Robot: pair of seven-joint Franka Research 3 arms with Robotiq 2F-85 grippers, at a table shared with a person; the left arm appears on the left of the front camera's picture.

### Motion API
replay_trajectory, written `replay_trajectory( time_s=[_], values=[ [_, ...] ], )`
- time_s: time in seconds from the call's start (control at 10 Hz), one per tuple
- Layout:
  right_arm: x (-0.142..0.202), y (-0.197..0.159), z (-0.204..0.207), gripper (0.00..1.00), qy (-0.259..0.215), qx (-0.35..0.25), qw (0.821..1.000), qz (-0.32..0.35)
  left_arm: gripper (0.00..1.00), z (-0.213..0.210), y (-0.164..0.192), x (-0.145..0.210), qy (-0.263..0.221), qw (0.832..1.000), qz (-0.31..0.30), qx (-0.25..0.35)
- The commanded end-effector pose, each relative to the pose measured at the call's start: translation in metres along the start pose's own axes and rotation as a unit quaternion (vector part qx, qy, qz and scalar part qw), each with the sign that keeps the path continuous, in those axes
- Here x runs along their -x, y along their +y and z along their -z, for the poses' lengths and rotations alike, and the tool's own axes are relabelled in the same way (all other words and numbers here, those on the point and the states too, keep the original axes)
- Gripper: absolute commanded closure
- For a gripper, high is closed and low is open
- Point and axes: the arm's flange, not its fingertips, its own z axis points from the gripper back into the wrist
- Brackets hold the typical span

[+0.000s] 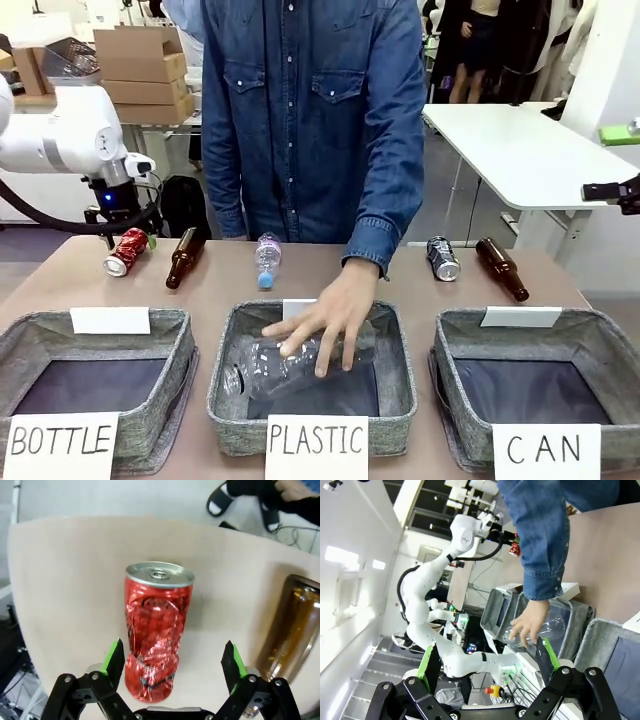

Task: Sort the can waste into the basket.
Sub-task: Pick up the can waste from the table and place it in the right Fabric basket.

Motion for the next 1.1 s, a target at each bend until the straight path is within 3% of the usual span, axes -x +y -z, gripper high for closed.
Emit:
replay_trajectory(
  time_s=[0.0, 0.5, 0.6, 0.7, 0.8, 0.9, 1.0],
  values=[
    [-0.0030, 0.0003, 0.0012, 0.00, -0.004, -0.013, 1.000, -0.013, 0.00, 0.0016, 0.0022, -0.0132, 0.015, 1.000, -0.012, -0.015],
    [-0.0030, 0.0003, 0.0012, 0.00, -0.004, -0.013, 1.000, -0.013, 0.00, 0.0025, 0.0076, -0.0200, 0.024, 1.000, -0.006, 0.007],
    [-0.0030, 0.0003, 0.0012, 0.00, -0.004, -0.013, 1.000, -0.013, 0.59, 0.0028, 0.0077, -0.0195, 0.027, 1.000, -0.008, 0.002],
    [-0.0030, 0.0003, 0.0012, 0.00, -0.004, -0.013, 1.000, -0.013, 0.59, 0.0042, 0.0096, -0.0177, 0.027, 1.000, -0.010, 0.002],
    [-0.0030, 0.0003, 0.0012, 0.00, -0.004, -0.013, 1.000, -0.013, 1.00, 0.0052, 0.0102, -0.0158, 0.028, 1.000, -0.011, 0.003],
    [-0.0030, 0.0003, 0.0012, 0.00, -0.004, -0.013, 1.000, -0.013, 0.63, 0.0069, 0.0109, -0.0127, 0.029, 0.999, -0.012, 0.003],
    [-0.0030, 0.0003, 0.0012, 0.00, -0.004, -0.013, 1.000, -0.013, 1.00, 0.0084, 0.0105, -0.0103, 0.030, 0.999, -0.012, 0.001]
  ],
)
